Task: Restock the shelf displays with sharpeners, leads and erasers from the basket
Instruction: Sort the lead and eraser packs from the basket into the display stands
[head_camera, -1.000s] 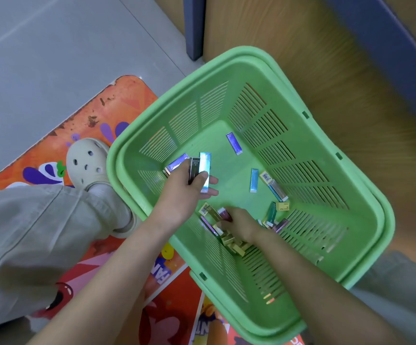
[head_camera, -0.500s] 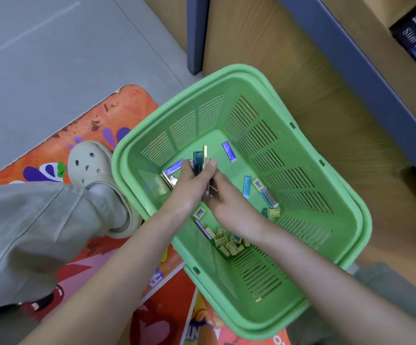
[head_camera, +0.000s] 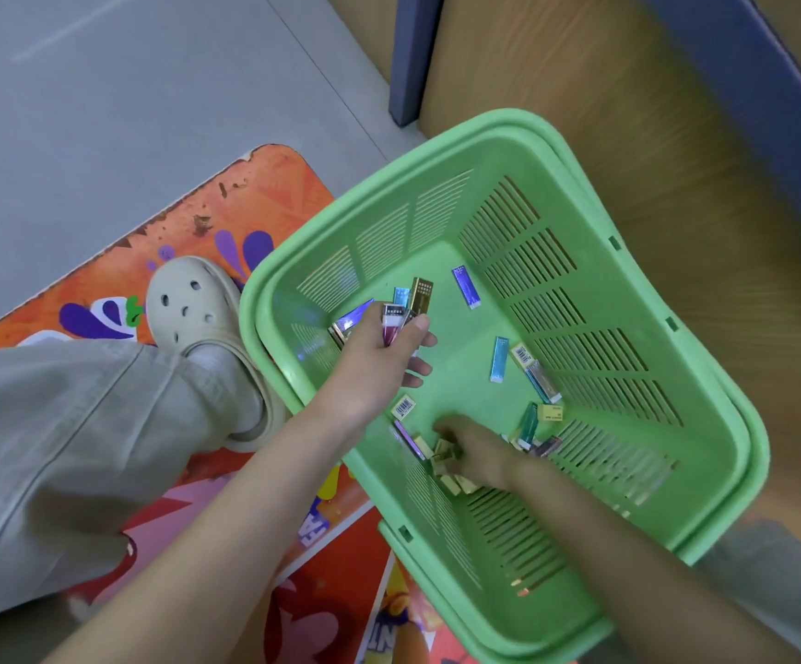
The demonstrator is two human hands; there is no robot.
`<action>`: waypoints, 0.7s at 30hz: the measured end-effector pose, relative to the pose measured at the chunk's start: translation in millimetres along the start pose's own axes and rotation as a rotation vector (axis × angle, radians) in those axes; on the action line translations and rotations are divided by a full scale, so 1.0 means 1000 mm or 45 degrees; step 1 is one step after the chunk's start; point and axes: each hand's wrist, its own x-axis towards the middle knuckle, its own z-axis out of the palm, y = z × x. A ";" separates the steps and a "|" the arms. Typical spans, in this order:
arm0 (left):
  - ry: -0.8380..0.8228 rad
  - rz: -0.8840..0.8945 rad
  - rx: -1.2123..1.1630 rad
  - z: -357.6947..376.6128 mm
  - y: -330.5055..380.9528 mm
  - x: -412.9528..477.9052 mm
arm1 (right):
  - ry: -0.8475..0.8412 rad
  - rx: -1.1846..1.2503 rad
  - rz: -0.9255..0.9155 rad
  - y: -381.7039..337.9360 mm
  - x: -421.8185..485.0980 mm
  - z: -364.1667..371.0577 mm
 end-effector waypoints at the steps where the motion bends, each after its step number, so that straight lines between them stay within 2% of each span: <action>1: -0.009 0.001 -0.004 -0.001 0.000 0.000 | -0.021 -0.082 -0.024 0.003 0.004 0.004; 5: -0.024 -0.003 -0.007 -0.002 -0.002 0.003 | -0.088 -0.285 -0.100 0.009 0.012 0.005; 12: -0.040 -0.003 0.001 -0.002 -0.003 0.007 | -0.129 -0.431 -0.114 0.002 0.019 0.003; 17: -0.032 -0.013 0.000 -0.003 -0.005 0.008 | -0.137 -0.369 -0.128 0.007 0.021 0.007; 21: -0.030 -0.051 0.034 0.000 -0.007 0.008 | -0.108 -0.176 -0.110 0.010 0.016 0.003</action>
